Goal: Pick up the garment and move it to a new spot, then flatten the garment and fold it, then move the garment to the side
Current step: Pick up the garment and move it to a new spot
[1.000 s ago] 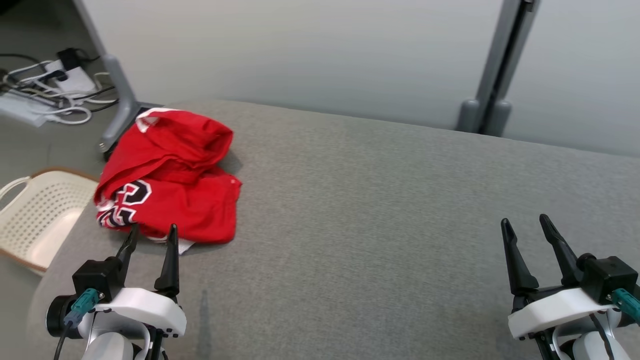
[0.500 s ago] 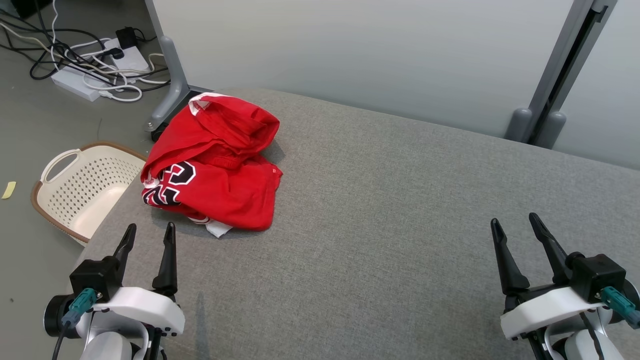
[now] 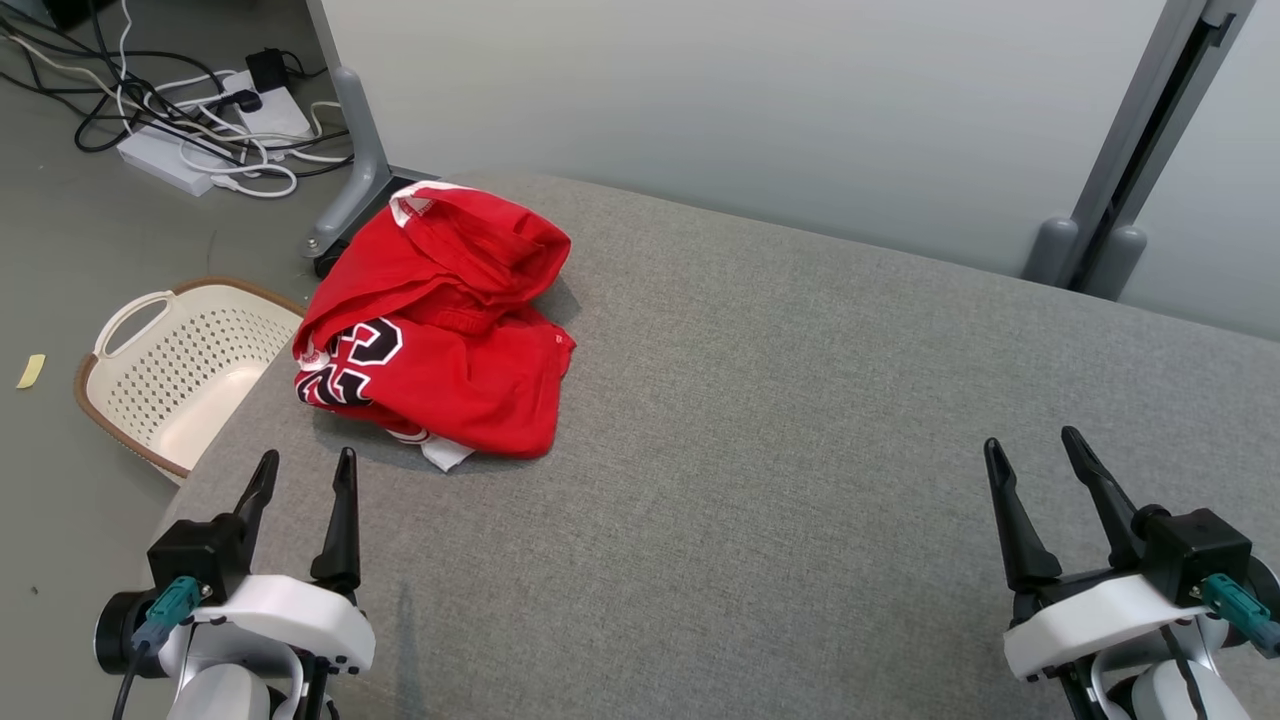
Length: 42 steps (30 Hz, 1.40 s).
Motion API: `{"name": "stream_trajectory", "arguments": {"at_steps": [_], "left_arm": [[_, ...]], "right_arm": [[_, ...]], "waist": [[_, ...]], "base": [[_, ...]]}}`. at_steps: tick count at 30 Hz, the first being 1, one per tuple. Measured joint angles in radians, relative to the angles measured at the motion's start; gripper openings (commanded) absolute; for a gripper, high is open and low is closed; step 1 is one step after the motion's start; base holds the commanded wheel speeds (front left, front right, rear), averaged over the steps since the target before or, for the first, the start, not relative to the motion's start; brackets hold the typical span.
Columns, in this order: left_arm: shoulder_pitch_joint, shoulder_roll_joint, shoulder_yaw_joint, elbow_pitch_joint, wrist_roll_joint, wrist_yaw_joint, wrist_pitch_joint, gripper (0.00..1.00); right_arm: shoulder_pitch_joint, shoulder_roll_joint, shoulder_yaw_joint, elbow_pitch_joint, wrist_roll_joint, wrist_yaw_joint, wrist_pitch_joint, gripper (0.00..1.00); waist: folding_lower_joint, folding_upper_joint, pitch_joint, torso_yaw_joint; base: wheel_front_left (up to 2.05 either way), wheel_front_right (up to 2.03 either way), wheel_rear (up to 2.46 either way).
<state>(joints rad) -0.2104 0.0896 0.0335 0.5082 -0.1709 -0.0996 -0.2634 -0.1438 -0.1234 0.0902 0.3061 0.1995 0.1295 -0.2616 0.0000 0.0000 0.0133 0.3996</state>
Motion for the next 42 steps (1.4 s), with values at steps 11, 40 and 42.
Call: {"name": "stream_trajectory", "arguments": {"at_steps": [11,40,42], "left_arm": [[-0.116,-0.011,0.004,0.012,-0.002,0.001,0.0,1.0],[-0.711,0.169,-0.043,0.636,-0.012,0.041,0.123,0.25],[-0.723,0.179,-0.049,0.651,-0.012,0.043,0.12,0.0]], "right_arm": [[-0.045,-0.018,0.018,-0.003,-0.002,0.0,0.0,1.0],[-0.199,-0.021,0.033,-0.008,-0.009,0.0,0.01,1.0],[-0.199,-0.018,0.031,-0.005,-0.009,0.0,0.006,1.0]], "waist": [[0.0,0.0,0.067,-0.028],[0.0,0.0,0.388,-0.287],[0.0,0.0,0.394,-0.292]], "base": [[0.0,0.0,0.0],[0.0,0.0,0.0],[0.0,0.0,0.0]]}}
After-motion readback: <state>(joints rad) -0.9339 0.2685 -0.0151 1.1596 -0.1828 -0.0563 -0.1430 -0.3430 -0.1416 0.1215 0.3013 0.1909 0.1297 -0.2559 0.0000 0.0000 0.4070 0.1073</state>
